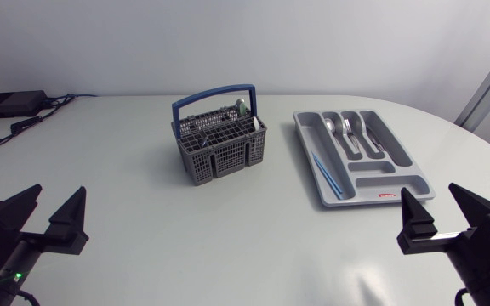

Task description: Unload the cutlery basket into the drawer organizer.

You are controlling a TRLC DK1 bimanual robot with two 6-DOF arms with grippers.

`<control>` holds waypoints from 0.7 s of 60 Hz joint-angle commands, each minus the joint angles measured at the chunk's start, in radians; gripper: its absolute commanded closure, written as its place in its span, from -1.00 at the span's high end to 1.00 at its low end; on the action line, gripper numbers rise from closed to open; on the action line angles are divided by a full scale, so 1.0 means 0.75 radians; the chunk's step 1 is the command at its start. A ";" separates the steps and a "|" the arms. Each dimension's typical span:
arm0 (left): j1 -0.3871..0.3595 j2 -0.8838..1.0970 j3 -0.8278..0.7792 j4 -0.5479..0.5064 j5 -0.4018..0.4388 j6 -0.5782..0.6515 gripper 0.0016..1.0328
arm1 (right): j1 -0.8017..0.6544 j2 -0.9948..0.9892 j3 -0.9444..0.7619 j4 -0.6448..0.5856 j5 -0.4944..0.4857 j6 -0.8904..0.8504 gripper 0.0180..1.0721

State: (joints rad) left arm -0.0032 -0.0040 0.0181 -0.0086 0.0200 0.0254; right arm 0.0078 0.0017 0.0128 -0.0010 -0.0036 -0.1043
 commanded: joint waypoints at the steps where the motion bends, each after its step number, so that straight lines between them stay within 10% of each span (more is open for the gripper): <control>1: -0.008 -0.009 -0.022 0.001 -0.008 -0.030 0.91 | 0.010 -0.010 -0.017 -0.011 -0.003 0.018 0.93; 42: -0.014 -0.013 0.062 0.005 -0.008 -0.079 0.91 | 0.053 -0.008 0.012 0.007 -0.003 0.027 0.93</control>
State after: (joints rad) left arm -0.0219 -0.0040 0.0219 -0.0090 0.0200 -0.0013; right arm 0.0418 0.0017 0.0128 -0.0006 -0.0036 -0.1040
